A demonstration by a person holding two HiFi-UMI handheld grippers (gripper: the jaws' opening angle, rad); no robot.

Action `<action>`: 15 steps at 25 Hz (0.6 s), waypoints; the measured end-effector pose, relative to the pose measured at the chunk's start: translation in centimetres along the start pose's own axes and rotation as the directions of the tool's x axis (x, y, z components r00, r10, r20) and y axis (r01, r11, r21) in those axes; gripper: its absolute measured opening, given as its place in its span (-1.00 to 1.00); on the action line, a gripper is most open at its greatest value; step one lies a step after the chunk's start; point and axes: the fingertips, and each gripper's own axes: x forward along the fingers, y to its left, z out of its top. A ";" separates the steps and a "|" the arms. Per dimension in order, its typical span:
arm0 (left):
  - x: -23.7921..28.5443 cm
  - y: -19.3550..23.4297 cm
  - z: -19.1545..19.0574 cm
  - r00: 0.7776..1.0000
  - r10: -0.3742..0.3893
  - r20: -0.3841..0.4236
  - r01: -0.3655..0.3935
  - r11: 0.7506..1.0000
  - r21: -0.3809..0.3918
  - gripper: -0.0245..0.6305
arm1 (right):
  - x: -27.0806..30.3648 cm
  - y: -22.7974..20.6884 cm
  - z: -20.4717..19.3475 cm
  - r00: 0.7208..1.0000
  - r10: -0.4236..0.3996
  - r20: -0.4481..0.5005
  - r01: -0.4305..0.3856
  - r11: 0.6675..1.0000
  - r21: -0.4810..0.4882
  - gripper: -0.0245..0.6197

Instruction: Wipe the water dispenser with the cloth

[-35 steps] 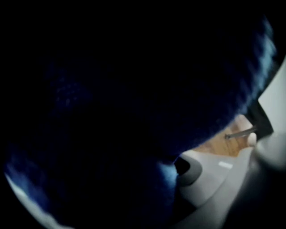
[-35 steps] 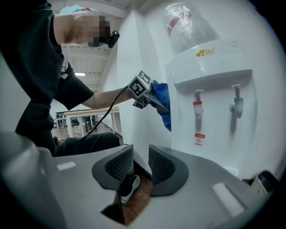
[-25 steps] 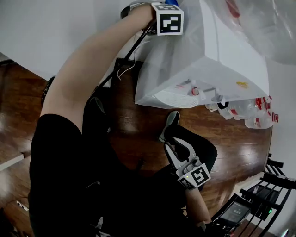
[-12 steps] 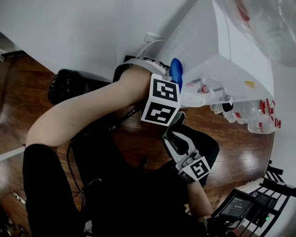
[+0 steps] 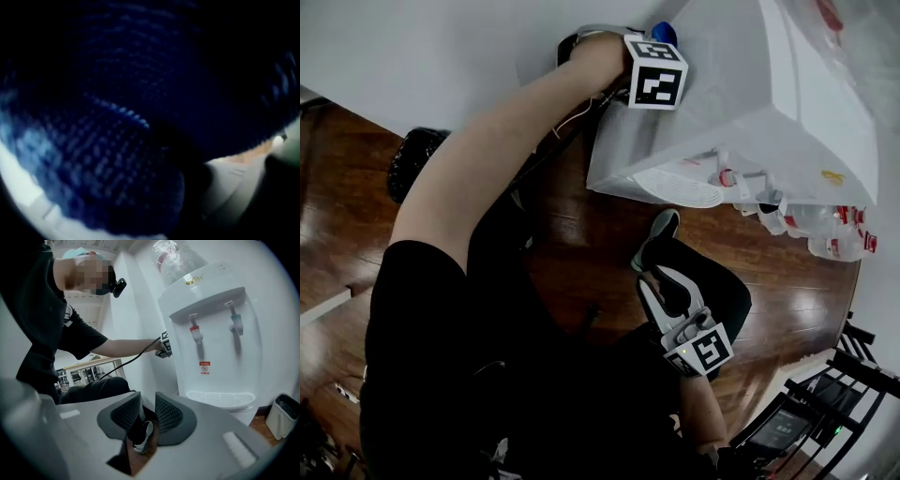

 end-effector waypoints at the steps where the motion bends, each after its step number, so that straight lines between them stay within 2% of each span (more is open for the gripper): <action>1: 1.0 1.4 -0.3 1.000 0.021 -0.001 -0.021 1.000 -0.012 -0.33 | 0.0 -0.2 0.1 1.000 -0.001 0.002 0.001 1.000 0.005 -0.60; 5: 3.7 3.9 -1.7 0.999 0.039 0.021 -0.038 0.998 -0.054 -0.33 | 0.3 -0.3 0.2 1.000 0.013 -0.001 -0.013 1.000 0.019 -0.60; 8: 4.2 3.3 -1.8 0.998 0.031 0.050 -0.030 0.999 -0.028 -0.33 | 0.5 -0.1 -0.2 1.000 0.021 -0.019 -0.020 1.000 0.022 -0.60; 10: 3.3 0.6 -1.3 0.998 -0.009 0.059 0.009 1.000 0.005 -0.33 | 0.7 -0.1 -0.4 0.999 0.020 -0.025 -0.019 1.000 0.020 -0.60; 13: -0.4 -6.6 -0.3 0.994 -0.090 0.064 0.084 0.993 0.088 -0.33 | 1.1 -0.7 0.1 1.000 0.015 0.008 -0.015 1.000 0.025 -0.60; 15: -3.4 -11.5 0.2 0.985 -0.147 0.093 0.137 0.984 0.111 -0.33 | 1.5 -1.0 -0.1 1.000 0.020 0.009 -0.020 0.999 0.034 -0.60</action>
